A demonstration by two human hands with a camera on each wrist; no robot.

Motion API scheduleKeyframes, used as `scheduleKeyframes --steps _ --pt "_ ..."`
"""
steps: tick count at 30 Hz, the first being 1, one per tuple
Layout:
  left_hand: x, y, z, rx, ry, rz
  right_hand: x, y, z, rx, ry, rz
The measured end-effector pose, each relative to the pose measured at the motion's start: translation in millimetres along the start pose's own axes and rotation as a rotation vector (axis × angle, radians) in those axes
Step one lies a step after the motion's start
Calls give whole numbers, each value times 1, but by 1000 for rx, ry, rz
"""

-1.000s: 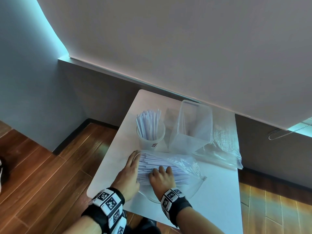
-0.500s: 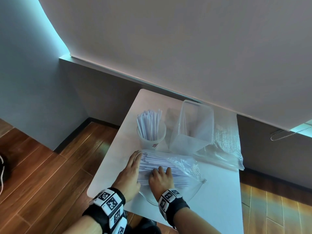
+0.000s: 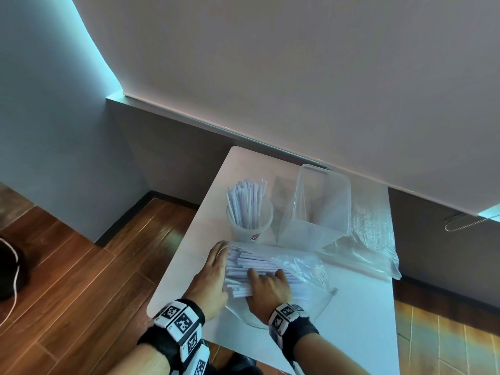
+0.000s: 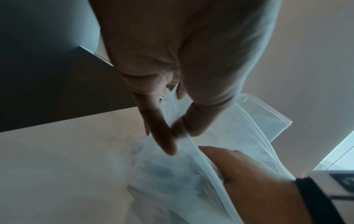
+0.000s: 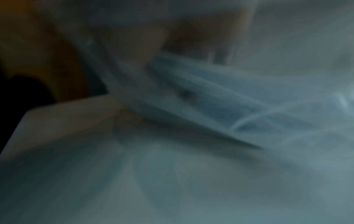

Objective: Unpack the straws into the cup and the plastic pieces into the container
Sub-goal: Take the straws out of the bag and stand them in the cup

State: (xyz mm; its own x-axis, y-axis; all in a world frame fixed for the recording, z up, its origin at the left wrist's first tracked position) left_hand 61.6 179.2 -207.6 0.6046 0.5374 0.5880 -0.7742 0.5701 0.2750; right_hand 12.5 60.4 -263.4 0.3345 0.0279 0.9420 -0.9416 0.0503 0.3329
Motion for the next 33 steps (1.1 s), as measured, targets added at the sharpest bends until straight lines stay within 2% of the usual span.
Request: scheduleKeyframes --steps 4,6,10,12,14,18,21,24,27,30,33 --pt "4 -3 1 14 18 4 24 5 24 -117 -288 19" --pt "6 -5 0 22 28 2 40 9 30 -108 -396 38" --pt "10 -9 -4 49 49 14 79 27 33 -17 -721 269" --pt "10 -11 -6 51 58 16 89 37 38 -86 -967 341" --pt "8 -12 -7 47 60 10 78 40 42 -184 -1118 334" --pt "5 -13 -7 14 39 8 39 33 43 -247 -888 153" --pt "5 -14 -6 18 48 9 25 29 49 -283 -847 113" --pt "4 -14 -8 24 48 15 35 28 51 -270 -768 91" --pt "5 -15 -8 27 85 28 85 29 52 -182 -719 149" --pt "6 -14 -6 14 128 33 166 30 59 -52 -736 259" --pt "4 -14 -8 2 92 29 243 23 78 -21 -766 403"
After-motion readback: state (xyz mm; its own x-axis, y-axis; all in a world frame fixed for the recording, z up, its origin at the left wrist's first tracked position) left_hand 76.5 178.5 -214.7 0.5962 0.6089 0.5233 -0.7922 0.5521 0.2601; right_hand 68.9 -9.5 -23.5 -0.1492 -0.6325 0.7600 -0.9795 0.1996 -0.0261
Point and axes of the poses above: each hand's wrist, its own y-axis away from the middle knuckle, its own x-axis out of the back of the hand, z = x × y, the point moved 7 cm from there along -y, towards the middle knuckle, and after that the axes turned 8 degrees about y, right-handed, at the moved point
